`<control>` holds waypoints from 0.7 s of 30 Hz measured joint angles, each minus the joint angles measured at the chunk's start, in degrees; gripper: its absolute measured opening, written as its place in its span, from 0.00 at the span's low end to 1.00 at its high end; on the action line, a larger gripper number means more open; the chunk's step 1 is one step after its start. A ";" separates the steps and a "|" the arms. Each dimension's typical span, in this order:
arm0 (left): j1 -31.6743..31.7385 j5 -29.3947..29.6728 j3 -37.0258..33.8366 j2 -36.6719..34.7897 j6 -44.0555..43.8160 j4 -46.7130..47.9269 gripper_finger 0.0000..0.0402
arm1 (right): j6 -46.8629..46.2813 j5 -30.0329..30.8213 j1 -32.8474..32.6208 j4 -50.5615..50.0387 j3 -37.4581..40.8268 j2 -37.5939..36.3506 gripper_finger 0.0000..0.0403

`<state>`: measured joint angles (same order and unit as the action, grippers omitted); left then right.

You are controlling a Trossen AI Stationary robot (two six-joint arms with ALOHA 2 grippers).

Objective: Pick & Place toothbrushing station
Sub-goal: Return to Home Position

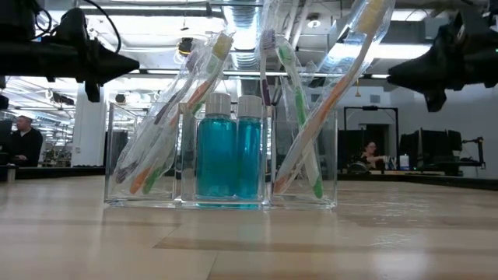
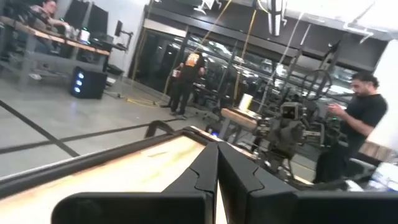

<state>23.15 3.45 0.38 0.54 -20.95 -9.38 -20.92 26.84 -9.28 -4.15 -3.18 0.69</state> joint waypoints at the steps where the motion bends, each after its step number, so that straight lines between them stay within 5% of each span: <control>1: -0.11 0.69 0.00 0.04 0.70 -0.02 0.00 | 1.00 0.38 -0.02 0.86 0.10 0.62 0.19; 7: -0.06 2.08 0.00 0.05 0.85 0.33 0.00 | 3.63 0.90 0.13 0.97 0.40 1.65 0.19; 15: -0.06 -7.40 0.00 2.64 -0.55 1.15 0.00 | 2.49 -4.61 -0.92 0.61 0.40 4.39 0.19; 21: -0.06 -7.96 0.00 4.85 -0.56 1.16 0.00 | 2.47 -5.62 -1.32 0.56 0.40 7.99 0.19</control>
<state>23.09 -4.51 0.38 5.39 -21.50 -8.22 -18.46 21.22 -10.59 -3.58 -2.79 8.68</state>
